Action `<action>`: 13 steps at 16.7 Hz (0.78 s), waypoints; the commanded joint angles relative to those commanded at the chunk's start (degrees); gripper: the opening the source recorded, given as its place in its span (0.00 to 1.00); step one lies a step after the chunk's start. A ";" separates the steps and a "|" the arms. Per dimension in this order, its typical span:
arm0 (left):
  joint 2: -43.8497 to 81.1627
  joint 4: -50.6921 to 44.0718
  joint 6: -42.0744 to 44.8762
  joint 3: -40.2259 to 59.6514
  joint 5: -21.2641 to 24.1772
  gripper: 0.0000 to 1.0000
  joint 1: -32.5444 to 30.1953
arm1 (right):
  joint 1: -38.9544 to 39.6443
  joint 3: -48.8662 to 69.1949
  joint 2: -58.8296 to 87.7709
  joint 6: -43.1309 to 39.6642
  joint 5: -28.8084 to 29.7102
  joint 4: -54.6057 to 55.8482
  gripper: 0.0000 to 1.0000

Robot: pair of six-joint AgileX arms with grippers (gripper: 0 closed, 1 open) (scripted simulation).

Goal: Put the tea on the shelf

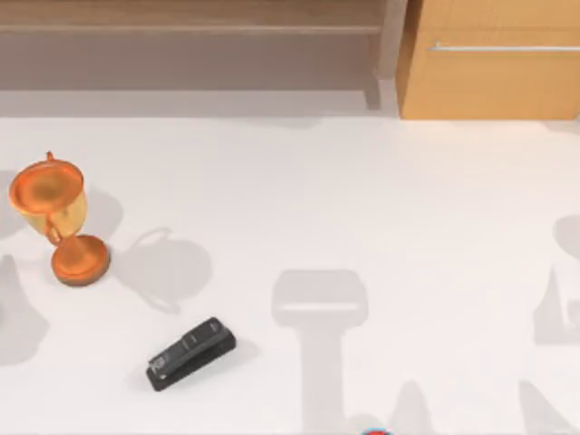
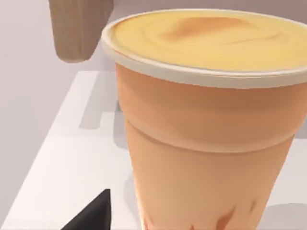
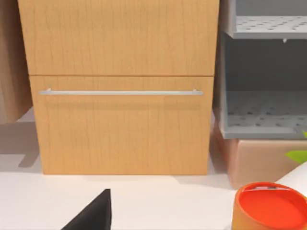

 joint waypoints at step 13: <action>6.52 -0.60 -0.73 7.63 -3.43 1.00 -3.59 | 0.00 0.00 0.00 0.00 0.00 0.00 1.00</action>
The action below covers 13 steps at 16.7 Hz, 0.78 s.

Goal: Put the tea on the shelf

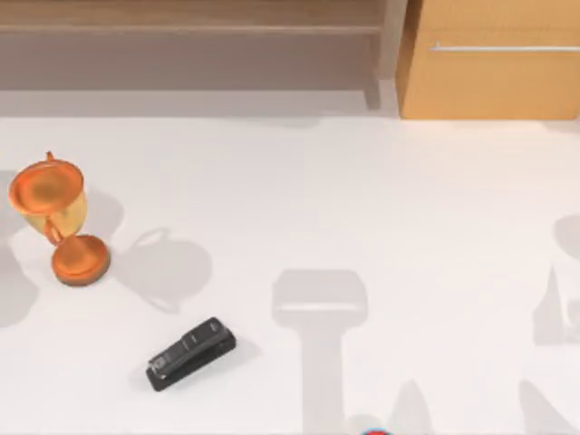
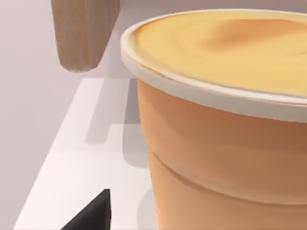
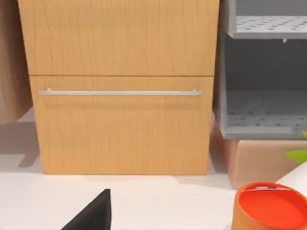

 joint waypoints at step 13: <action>4.38 -3.17 -0.87 8.13 -5.10 0.70 -5.21 | 0.00 0.00 0.00 0.00 0.00 0.00 1.00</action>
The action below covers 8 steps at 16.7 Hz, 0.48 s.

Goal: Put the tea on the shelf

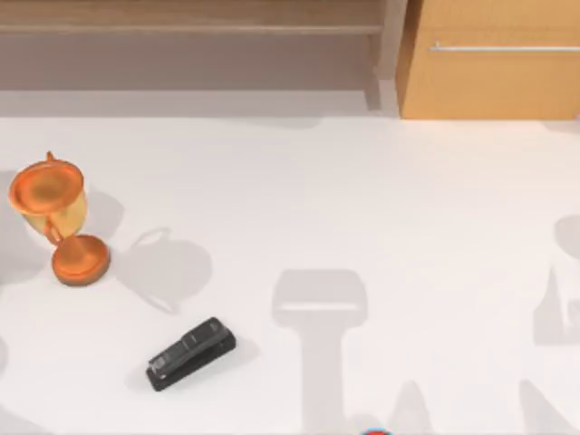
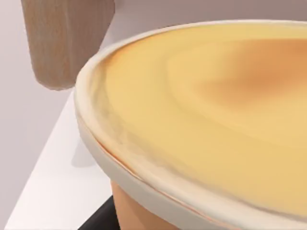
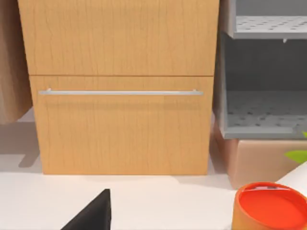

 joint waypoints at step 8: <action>0.00 0.00 0.00 0.00 0.00 0.10 0.00 | 0.00 0.00 0.00 0.00 0.00 0.00 1.00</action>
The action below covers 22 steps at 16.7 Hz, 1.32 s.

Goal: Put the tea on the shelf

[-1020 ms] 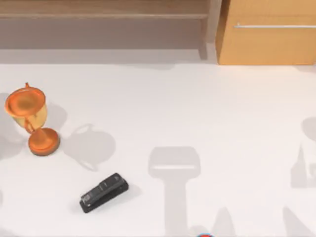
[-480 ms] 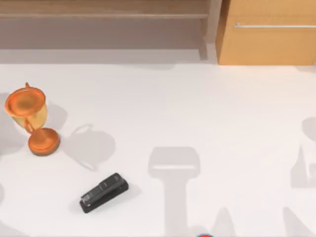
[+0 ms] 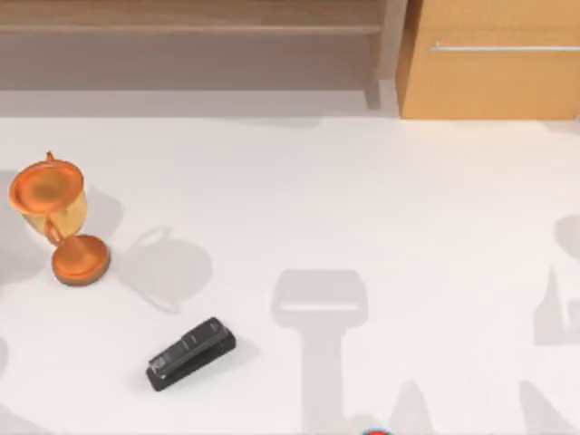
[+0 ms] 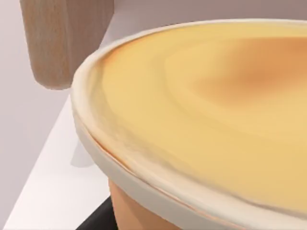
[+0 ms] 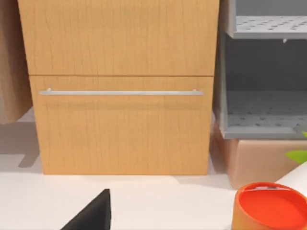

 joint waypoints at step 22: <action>-4.76 -1.23 0.49 2.16 -1.87 0.00 -0.06 | 0.00 0.00 0.00 0.00 0.00 0.00 1.00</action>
